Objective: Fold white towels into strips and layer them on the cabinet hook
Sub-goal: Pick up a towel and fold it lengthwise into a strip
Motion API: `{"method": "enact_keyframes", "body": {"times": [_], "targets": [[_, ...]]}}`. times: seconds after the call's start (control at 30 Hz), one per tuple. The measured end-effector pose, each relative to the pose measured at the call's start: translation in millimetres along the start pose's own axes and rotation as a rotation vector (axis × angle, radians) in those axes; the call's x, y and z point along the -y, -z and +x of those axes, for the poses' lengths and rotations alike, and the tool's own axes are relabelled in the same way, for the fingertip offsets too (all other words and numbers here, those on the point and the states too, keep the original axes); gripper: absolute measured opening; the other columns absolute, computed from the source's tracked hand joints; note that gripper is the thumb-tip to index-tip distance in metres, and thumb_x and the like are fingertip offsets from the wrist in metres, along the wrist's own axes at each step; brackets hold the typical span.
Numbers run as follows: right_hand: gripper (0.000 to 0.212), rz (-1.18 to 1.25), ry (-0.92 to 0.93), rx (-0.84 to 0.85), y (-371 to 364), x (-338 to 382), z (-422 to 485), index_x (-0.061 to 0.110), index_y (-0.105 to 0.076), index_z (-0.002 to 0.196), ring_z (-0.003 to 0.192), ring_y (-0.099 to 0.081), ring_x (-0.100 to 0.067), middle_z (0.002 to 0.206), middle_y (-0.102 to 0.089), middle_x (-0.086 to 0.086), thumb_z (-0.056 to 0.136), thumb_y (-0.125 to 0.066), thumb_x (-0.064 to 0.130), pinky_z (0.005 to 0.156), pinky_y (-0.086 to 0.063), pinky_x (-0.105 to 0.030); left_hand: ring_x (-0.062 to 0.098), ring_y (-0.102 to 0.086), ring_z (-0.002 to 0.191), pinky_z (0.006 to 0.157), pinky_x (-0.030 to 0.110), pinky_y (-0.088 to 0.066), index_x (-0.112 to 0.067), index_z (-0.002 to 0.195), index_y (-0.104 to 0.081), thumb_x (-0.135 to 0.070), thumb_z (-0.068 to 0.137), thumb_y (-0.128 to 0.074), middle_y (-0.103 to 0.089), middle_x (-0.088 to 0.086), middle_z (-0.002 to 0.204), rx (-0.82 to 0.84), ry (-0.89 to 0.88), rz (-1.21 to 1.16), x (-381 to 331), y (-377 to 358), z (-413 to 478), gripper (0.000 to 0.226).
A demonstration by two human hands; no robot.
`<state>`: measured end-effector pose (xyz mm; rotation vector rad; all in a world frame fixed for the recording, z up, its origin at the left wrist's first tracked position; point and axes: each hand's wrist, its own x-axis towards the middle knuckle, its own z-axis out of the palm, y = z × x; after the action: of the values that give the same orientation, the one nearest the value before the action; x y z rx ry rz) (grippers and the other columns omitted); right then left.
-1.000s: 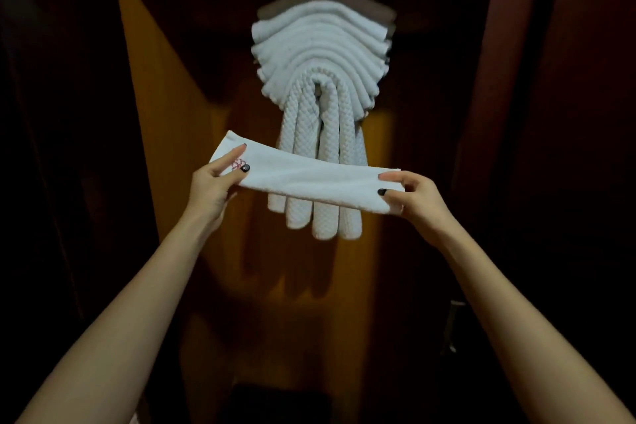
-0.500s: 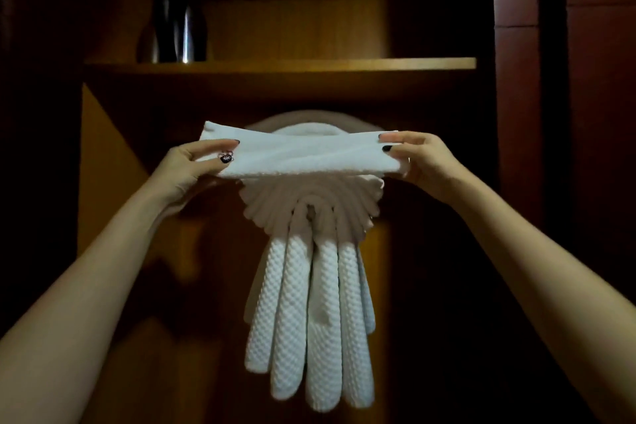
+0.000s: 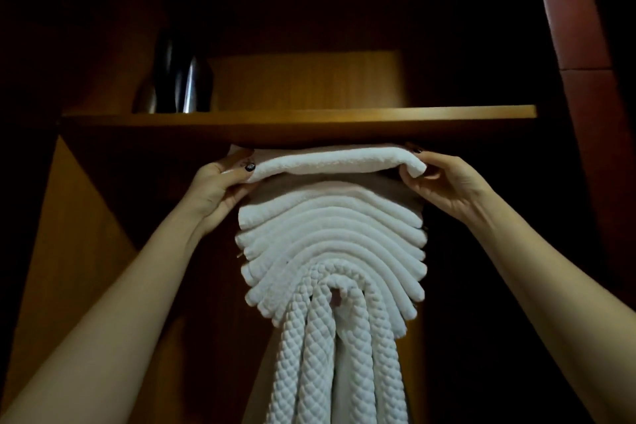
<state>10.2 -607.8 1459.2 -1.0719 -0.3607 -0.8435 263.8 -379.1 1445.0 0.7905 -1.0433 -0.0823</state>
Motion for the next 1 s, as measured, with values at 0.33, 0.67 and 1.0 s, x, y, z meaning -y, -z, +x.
{"method": "enact_keyframes", "body": {"times": [0.33, 0.67, 1.0], "targets": [[0.018, -0.371, -0.057, -0.082, 27.1, -14.5, 10.7, -0.011, -0.060, 0.106, 0.078, -0.067, -0.021, 0.099, -0.061, -0.020, 0.094, -0.047, -0.006, 0.063, -0.058, -0.026, 0.016, -0.072, 0.083, 0.066, 0.023, -0.057, -0.003, 0.108, -0.067, 0.000, 0.089, -0.061, -0.075, 0.008, 0.090, -0.026, 0.073, 0.106, 31.5, 11.0, -0.9, 0.020], [0.028, -0.808, 0.011, -0.186, 31.3, -12.6, -1.2, 0.000, -0.069, 0.061, 0.058, -0.067, -0.014, 0.062, -0.066, -0.011, 0.086, -0.058, -0.004, 0.054, -0.053, -0.023, 0.016, -0.061, 0.080, 0.071, 0.023, -0.051, 0.000, 0.105, -0.069, -0.019, 0.096, -0.058, -0.067, 0.008, 0.092, 0.077, 0.105, 0.371, 16.4, 8.8, -25.0, 0.024], [0.017, -1.779, 0.400, -0.227, -9.9, -13.1, -14.7, 0.008, -0.076, 0.084, 0.078, -0.066, -0.016, 0.082, -0.072, -0.004, 0.087, -0.060, 0.013, 0.060, -0.045, -0.025, 0.026, -0.034, 0.131, 0.111, 0.041, -0.031, -0.036, 0.122, -0.065, -0.042, 0.101, -0.043, -0.039, 0.004, 0.134, 0.101, -0.225, 1.254, 5.7, -7.3, -26.0, 0.032]]}}
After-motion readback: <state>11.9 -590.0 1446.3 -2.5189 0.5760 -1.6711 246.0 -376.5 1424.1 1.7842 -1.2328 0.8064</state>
